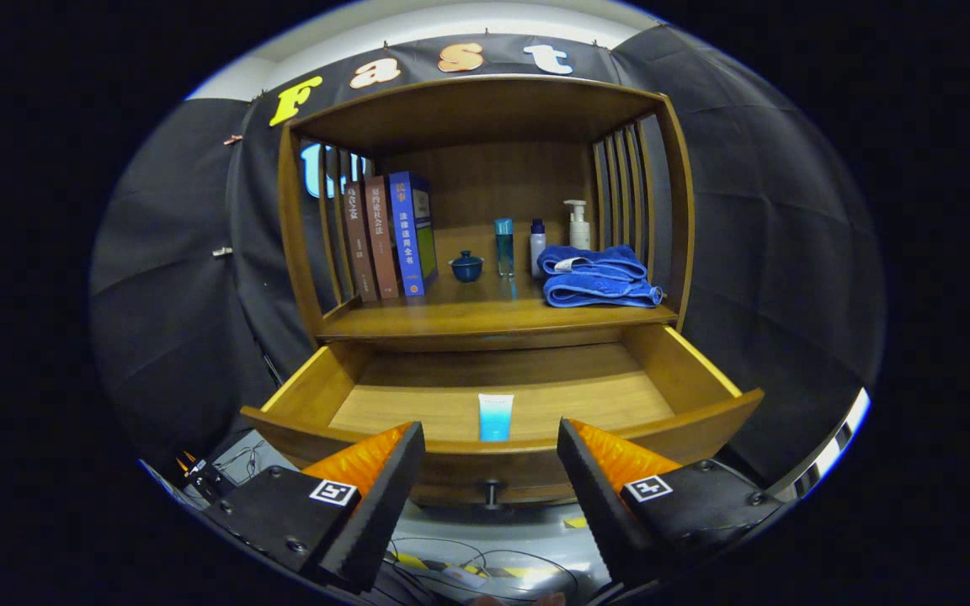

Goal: Pull open the drawer, take out the items inside it, and place them on the countertop above the cabinet.

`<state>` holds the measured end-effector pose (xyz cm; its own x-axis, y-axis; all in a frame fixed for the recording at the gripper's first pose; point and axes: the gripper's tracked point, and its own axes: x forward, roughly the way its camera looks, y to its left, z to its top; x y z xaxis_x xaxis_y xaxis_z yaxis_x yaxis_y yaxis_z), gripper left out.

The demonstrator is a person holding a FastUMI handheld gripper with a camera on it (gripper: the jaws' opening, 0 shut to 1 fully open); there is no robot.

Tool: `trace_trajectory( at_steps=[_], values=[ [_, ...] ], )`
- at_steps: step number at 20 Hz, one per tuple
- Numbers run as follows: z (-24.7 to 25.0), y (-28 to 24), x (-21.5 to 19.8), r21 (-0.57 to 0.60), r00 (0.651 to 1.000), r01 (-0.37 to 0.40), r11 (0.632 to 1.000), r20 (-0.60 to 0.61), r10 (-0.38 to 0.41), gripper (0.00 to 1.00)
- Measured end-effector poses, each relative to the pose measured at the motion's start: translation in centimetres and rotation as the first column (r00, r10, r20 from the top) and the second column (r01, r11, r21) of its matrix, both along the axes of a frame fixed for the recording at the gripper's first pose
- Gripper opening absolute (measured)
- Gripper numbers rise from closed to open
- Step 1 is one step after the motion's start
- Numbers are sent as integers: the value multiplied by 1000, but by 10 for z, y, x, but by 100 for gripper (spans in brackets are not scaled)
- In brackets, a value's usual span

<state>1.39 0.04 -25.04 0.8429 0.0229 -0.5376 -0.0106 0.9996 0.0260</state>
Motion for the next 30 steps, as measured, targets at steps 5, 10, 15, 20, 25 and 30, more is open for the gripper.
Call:
trace_trajectory(
  at_steps=[5,10,15,20,25,30],
  values=[
    [-20,5,52,57,974,0,998,-228,13,99],
    [-99,8,64,77,817,37,996,-576,14,100],
    [-153,16,69,66,698,49,997,-716,13,100],
    [-180,12,74,9,631,42,999,-776,-20,79],
    [-181,7,80,-40,631,-11,999,-776,-24,41],
    [-169,8,70,21,658,3,1000,-753,14,32]
  ],
)
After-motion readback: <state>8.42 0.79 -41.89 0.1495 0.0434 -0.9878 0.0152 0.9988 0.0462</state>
